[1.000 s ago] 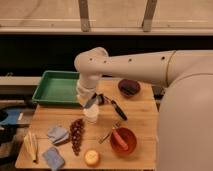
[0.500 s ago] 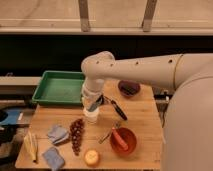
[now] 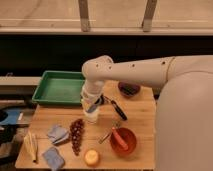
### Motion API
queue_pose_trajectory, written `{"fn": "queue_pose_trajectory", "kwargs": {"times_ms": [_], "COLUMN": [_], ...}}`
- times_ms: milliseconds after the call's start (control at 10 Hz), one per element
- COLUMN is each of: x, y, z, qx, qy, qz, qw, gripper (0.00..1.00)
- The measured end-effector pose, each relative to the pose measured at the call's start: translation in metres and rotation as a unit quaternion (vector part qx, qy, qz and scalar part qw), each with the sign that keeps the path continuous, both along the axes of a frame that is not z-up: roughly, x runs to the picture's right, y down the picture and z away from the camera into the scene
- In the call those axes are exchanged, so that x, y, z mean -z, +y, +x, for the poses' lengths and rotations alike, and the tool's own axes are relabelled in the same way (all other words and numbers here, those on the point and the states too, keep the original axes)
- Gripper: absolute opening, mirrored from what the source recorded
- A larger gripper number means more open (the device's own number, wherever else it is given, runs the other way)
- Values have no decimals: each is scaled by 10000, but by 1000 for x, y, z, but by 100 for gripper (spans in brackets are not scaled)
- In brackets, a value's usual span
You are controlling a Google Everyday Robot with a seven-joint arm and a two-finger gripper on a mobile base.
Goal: Stack cups into tray
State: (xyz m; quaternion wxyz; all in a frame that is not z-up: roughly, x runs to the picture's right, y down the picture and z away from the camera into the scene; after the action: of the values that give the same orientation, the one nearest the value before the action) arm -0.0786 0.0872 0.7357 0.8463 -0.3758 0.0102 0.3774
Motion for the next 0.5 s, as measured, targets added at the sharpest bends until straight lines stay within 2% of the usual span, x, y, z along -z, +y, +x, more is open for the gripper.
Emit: {"fn": "queue_pose_trajectory", "kwargs": {"times_ms": [500], "x": [-19], "y": [13], "z": [0], "qx": [-70], "qy": [-33], "qz": [-143], "qw": [9999], "gripper": [61]}}
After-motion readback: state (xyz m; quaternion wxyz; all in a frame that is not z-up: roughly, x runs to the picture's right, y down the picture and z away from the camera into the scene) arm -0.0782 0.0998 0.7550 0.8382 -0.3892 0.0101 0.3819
